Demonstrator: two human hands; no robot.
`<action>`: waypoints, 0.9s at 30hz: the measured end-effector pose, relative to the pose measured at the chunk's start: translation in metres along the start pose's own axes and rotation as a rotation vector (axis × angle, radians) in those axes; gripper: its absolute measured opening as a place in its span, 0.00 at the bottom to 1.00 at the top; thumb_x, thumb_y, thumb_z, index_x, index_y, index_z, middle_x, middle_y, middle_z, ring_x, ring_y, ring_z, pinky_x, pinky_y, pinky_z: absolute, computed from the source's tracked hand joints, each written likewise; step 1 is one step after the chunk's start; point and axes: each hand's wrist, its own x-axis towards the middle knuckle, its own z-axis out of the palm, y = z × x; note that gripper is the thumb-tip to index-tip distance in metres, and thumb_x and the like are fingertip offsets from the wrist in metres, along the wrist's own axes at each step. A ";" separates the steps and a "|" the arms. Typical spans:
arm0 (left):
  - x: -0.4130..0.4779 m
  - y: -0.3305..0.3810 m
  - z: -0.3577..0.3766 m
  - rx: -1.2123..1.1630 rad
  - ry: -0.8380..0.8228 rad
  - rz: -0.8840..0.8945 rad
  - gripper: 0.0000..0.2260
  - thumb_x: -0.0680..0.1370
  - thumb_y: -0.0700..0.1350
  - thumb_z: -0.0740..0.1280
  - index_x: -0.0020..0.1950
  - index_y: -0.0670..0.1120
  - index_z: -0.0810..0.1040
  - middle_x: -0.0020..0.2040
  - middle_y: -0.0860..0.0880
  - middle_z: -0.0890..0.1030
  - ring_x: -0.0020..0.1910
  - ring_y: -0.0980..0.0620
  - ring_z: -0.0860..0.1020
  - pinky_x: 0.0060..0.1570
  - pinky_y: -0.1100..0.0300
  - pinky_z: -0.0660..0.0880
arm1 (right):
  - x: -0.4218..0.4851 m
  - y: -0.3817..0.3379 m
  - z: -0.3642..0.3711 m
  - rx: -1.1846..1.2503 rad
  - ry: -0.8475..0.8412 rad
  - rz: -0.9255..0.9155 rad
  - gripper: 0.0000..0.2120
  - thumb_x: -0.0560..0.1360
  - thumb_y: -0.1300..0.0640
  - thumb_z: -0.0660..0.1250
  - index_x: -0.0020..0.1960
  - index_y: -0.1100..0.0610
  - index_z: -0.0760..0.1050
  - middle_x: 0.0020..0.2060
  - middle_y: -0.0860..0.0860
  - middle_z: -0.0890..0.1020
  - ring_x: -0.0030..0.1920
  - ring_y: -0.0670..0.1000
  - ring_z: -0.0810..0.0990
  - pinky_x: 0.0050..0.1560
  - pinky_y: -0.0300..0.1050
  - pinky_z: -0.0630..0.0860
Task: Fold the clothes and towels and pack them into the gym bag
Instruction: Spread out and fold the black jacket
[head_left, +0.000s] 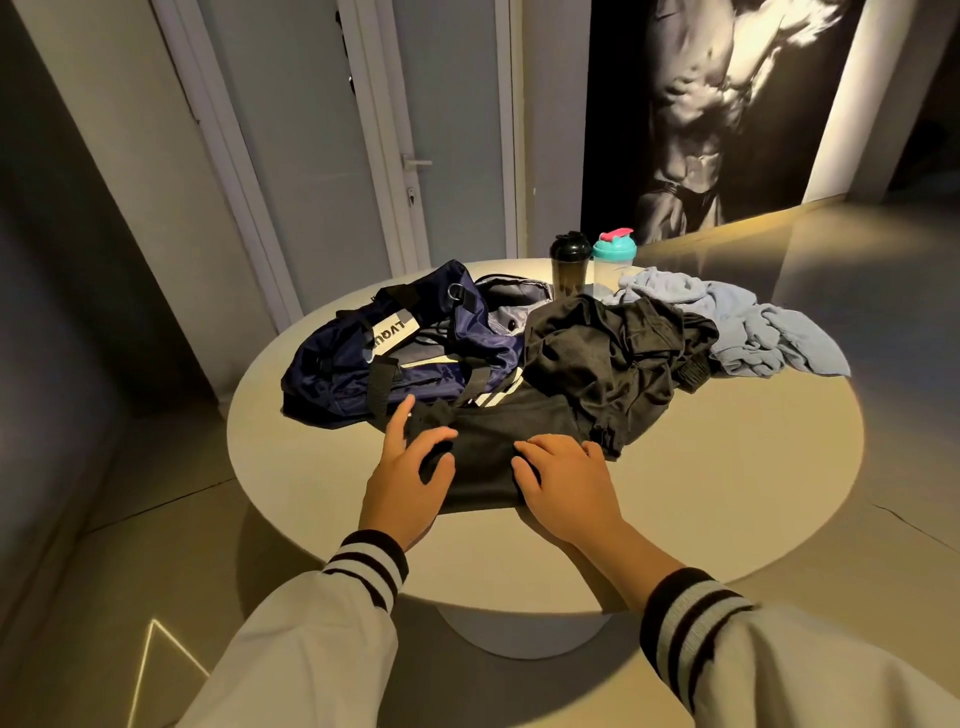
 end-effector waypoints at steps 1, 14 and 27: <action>-0.001 -0.001 0.000 0.012 -0.006 0.007 0.08 0.80 0.51 0.67 0.57 0.62 0.78 0.79 0.63 0.52 0.69 0.60 0.64 0.60 0.59 0.71 | 0.000 0.001 0.000 -0.001 -0.007 0.020 0.21 0.83 0.43 0.50 0.69 0.45 0.75 0.64 0.42 0.78 0.66 0.46 0.72 0.69 0.51 0.60; 0.011 -0.010 0.010 0.145 -0.108 -0.197 0.37 0.78 0.54 0.67 0.82 0.51 0.52 0.82 0.53 0.48 0.78 0.47 0.58 0.72 0.48 0.67 | -0.006 -0.006 0.001 -0.011 0.014 -0.050 0.23 0.82 0.41 0.50 0.71 0.46 0.73 0.65 0.43 0.77 0.67 0.46 0.72 0.70 0.52 0.60; -0.005 -0.001 0.014 0.634 -0.071 0.060 0.19 0.83 0.57 0.55 0.72 0.57 0.73 0.74 0.54 0.72 0.75 0.53 0.65 0.76 0.44 0.41 | -0.021 -0.002 -0.005 0.017 0.033 0.122 0.23 0.83 0.40 0.52 0.70 0.48 0.75 0.64 0.45 0.78 0.66 0.50 0.73 0.65 0.51 0.69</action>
